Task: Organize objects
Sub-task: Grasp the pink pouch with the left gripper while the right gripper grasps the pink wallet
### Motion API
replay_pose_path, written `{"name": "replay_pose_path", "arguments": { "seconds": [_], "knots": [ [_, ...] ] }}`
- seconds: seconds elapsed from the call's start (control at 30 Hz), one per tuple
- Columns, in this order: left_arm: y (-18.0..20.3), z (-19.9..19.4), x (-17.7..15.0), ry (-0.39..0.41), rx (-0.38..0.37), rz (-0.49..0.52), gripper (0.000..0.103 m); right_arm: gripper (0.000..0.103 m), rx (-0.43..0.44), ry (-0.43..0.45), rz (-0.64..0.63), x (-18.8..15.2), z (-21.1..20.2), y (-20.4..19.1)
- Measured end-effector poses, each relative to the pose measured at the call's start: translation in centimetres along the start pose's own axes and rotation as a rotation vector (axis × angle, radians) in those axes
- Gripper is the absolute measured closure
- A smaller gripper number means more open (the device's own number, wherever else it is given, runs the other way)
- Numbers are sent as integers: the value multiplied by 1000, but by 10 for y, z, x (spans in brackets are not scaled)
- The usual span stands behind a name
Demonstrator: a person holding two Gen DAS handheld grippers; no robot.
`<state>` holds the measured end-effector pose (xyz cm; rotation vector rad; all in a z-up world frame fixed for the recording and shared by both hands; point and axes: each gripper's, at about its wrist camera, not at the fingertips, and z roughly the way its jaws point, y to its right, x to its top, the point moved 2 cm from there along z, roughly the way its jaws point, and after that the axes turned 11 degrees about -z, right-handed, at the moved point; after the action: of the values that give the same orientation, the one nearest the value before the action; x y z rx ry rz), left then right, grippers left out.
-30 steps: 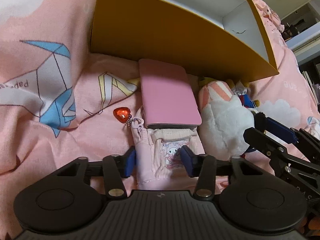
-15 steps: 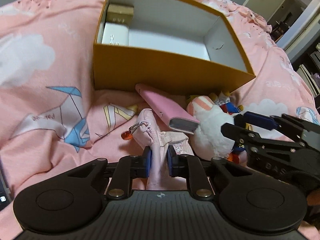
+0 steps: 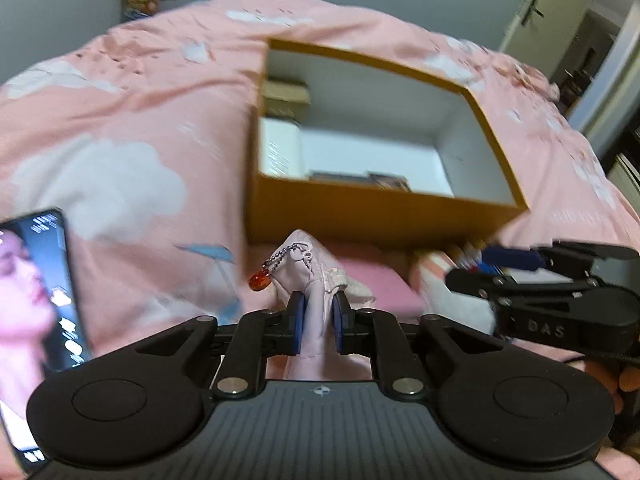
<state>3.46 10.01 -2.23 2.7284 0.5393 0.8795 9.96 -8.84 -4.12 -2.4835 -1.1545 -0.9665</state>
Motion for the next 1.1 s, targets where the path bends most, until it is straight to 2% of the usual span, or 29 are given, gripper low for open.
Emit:
{"name": "replay_pose_path", "arguments": {
  "seconds": [0.13,0.23,0.43,0.57,0.7,0.8,0.9,1.03,1.1],
  "knots": [
    [-8,4,10,21,32,-11,87,55,87,-35,23,14,15,-1],
    [-11,18,10,3,65,-6,87,55,144,-67,1,24,30,-10],
    [-17,34,2,-36,97,2,87,54,176,-215,-20,34,74,-13],
    [-20,37,-1,-46,107,1,86,45,156,-317,-41,37,96,-8],
    [-20,41,-2,-53,113,5,86,44,205,-397,-26,36,116,-3],
    [-22,43,-1,-60,114,0,86,35,225,-425,-23,33,125,-3],
    [-22,46,-1,-66,115,-5,86,33,261,-450,-4,29,134,-1],
    [-21,48,-1,-65,117,0,86,33,308,-462,53,23,140,4],
    [-21,48,-1,-65,117,-1,86,39,305,-449,52,22,137,4]
  ]
}}
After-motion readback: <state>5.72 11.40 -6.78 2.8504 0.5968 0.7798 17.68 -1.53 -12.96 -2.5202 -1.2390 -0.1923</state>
